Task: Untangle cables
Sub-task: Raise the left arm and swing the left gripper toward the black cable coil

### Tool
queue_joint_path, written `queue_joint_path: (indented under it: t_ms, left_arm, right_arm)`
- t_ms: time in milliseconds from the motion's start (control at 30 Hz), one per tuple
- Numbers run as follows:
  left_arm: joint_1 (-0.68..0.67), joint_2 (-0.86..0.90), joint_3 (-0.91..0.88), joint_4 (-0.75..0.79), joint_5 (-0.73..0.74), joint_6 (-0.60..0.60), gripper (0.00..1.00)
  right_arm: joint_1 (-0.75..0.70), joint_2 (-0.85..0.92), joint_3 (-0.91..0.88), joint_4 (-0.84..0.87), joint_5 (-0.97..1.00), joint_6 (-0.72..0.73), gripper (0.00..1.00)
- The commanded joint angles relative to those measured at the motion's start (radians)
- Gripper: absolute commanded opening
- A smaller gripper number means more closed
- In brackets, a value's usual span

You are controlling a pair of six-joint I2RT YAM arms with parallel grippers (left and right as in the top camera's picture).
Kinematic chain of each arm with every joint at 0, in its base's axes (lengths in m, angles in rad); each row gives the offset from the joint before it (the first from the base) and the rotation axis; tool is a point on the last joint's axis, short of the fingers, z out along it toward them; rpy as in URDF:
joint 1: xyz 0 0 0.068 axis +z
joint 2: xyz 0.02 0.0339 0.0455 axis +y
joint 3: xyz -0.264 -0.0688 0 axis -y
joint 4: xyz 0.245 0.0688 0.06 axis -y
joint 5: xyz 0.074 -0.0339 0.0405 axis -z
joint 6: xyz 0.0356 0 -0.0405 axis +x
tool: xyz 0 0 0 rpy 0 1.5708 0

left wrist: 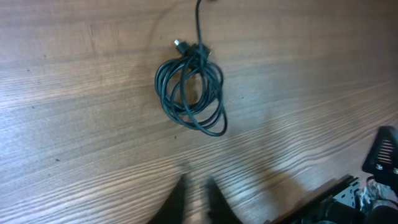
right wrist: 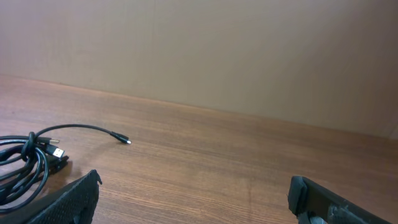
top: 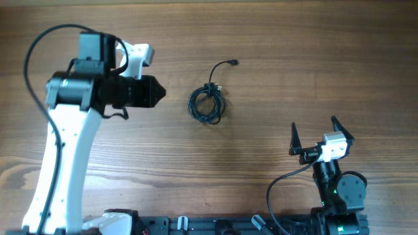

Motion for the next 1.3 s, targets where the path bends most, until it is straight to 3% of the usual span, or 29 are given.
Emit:
queue_joint_path:
  t_ms: [0, 200, 533, 667, 867, 1133, 1267]
  left_arm:
    - [0.004, 0.058, 0.015, -0.004, 0.024, -0.028, 0.04]
    - [0.004, 0.126, 0.015, -0.002, 0.024, -0.040, 0.04]
    - [0.003, 0.210, 0.015, 0.109, 0.024, -0.187, 0.07]
    - [0.003, 0.234, 0.015, 0.128, 0.024, -0.207, 0.21]
    - [0.003, 0.264, 0.015, 0.132, 0.024, -0.207, 0.53]
    - [0.003, 0.273, 0.015, 0.160, 0.023, -0.212, 0.63]
    - [-0.005, 0.274, 0.014, 0.185, 0.023, -0.235, 1.00]
  right_arm:
    - [0.005, -0.007, -0.001, 0.002, 0.003, -0.008, 1.00]
    - [0.005, -0.007, -0.001, 0.002, 0.003, -0.009, 1.00]
    - [0.005, -0.007, -0.001, 0.002, 0.002, -0.008, 1.00]
    - [0.005, -0.007, -0.001, 0.002, 0.003, -0.009, 1.00]
    - [0.005, -0.007, -0.001, 0.002, 0.003, -0.008, 1.00]
    - [0.005, -0.007, -0.001, 0.002, 0.003, -0.009, 1.00]
    - [0.005, -0.007, -0.001, 0.002, 0.003, -0.008, 1.00]
